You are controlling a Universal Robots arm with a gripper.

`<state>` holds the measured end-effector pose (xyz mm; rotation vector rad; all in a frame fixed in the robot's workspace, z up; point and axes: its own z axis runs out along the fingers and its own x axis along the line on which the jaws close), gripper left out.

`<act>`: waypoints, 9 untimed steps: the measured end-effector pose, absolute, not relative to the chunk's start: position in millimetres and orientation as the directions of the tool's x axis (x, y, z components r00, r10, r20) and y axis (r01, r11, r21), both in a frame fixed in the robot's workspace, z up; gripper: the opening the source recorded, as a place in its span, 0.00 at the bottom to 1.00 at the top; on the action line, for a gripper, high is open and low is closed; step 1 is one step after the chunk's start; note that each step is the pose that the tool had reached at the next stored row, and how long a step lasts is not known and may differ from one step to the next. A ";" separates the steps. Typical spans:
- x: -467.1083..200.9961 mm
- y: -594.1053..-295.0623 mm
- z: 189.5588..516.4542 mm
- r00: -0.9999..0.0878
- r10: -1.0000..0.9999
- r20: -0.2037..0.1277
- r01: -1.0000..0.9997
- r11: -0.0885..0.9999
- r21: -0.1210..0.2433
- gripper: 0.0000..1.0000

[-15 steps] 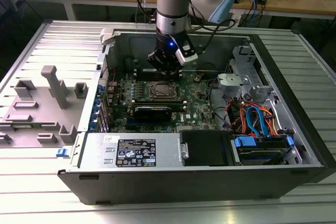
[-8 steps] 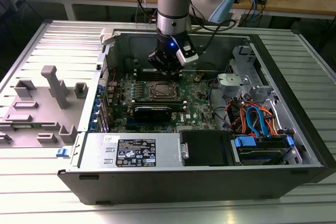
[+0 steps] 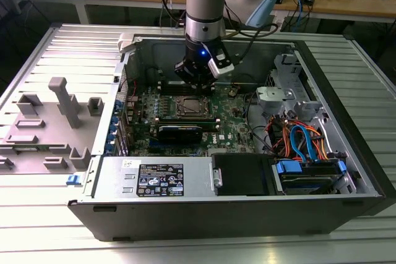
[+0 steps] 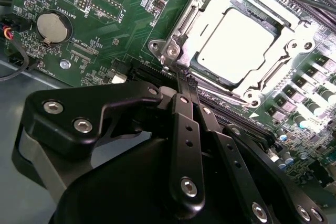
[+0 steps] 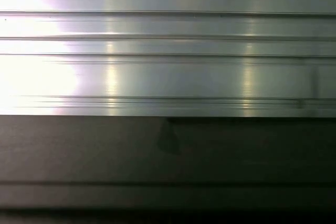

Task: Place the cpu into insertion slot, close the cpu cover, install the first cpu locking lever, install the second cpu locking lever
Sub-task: 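Install the first cpu locking lever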

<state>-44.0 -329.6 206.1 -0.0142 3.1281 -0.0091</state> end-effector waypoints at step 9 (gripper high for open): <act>-43.6 -329.6 206.1 -1.000 -0.009 -0.013 -0.009 1.000 -0.006 0.11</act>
